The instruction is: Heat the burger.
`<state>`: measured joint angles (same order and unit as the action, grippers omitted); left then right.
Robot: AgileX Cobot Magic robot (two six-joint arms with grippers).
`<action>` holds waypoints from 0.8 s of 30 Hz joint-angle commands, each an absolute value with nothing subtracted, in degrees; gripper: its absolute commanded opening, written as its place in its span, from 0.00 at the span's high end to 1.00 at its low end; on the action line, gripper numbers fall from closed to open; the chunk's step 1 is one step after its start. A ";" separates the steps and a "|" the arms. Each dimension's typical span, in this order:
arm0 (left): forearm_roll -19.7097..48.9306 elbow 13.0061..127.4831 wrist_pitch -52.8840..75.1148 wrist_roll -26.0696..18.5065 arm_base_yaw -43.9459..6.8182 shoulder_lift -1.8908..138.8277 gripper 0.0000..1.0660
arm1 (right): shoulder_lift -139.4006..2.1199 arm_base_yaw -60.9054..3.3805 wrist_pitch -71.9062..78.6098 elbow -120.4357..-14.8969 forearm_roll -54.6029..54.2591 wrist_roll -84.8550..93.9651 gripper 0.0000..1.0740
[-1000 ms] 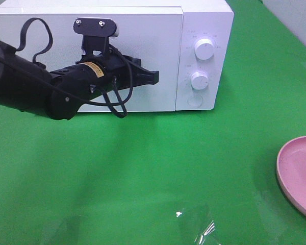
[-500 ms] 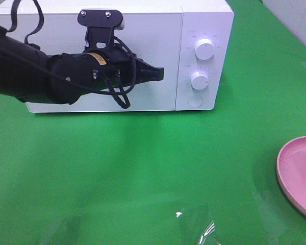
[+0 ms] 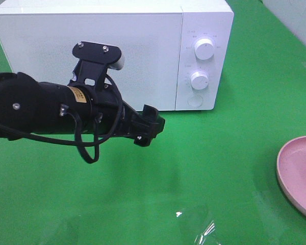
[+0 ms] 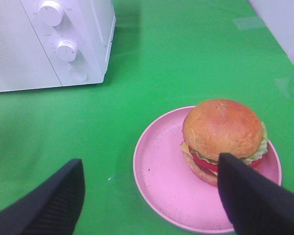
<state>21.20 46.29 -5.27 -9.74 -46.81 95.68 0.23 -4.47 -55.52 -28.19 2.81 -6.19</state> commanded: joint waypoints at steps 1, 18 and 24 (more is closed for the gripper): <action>20.86 46.07 1.89 -9.85 -46.93 92.42 0.09 | 1.72 -4.18 -55.06 -28.02 2.58 -5.79 0.32; 17.42 46.12 35.87 -5.79 -33.86 78.84 0.09 | 1.72 -4.18 -55.06 -28.02 2.58 -5.79 0.32; 16.04 46.12 45.61 -5.79 -21.43 75.52 0.09 | 1.72 -4.18 -55.06 -28.02 2.58 -5.79 0.32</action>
<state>16.21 46.24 44.00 -6.07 -22.06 76.09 0.23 -4.47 -55.52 -28.19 2.81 -6.19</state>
